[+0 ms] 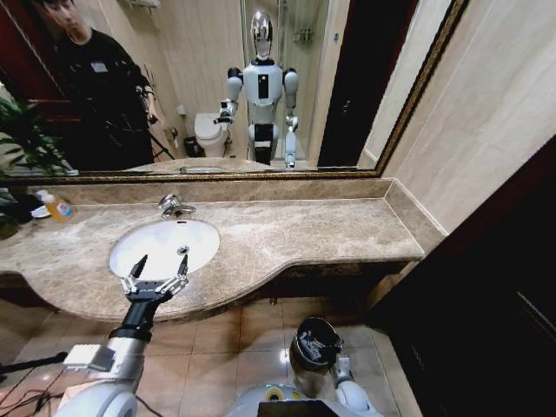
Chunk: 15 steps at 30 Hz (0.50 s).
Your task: Pick up the trash from the sink and place it in the trash bin.
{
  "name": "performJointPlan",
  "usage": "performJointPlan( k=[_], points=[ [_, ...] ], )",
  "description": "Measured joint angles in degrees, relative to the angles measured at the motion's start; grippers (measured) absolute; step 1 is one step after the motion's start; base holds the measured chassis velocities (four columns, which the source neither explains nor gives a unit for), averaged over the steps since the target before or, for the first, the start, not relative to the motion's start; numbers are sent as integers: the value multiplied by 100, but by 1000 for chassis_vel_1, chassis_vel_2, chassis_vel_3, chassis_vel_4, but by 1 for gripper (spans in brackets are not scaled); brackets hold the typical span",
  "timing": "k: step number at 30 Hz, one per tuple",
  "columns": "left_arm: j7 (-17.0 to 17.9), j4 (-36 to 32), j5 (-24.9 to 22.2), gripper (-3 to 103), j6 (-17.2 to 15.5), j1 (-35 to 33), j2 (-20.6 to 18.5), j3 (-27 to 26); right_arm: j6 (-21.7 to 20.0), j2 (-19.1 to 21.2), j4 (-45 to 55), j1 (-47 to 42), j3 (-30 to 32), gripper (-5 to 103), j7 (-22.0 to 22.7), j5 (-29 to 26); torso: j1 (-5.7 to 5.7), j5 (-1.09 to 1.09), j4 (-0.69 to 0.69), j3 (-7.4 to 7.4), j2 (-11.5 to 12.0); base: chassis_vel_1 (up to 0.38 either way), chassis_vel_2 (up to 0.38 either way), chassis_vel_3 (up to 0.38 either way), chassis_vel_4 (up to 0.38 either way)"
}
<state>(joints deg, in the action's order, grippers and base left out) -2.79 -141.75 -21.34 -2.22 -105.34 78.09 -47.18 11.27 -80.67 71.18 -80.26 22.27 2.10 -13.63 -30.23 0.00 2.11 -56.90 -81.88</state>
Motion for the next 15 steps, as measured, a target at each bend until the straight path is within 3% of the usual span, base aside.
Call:
performJointPlan(
  k=[6, 15],
  points=[
    [0, 0, 0, 100, 0, 0, 0, 0, -361, 389, 1619, -573, 103, 100, 72, -357, 0, -1, 0, 0, 0, 0, 0, 0, 0],
    [0, 0, 0, 100, 0, 0, 0, 0, -819, 392, 3714, -1184, 586, 100, 138, -507, 1, 0, 0, 0, 0, 0, 0, 0, 0]
  ],
)
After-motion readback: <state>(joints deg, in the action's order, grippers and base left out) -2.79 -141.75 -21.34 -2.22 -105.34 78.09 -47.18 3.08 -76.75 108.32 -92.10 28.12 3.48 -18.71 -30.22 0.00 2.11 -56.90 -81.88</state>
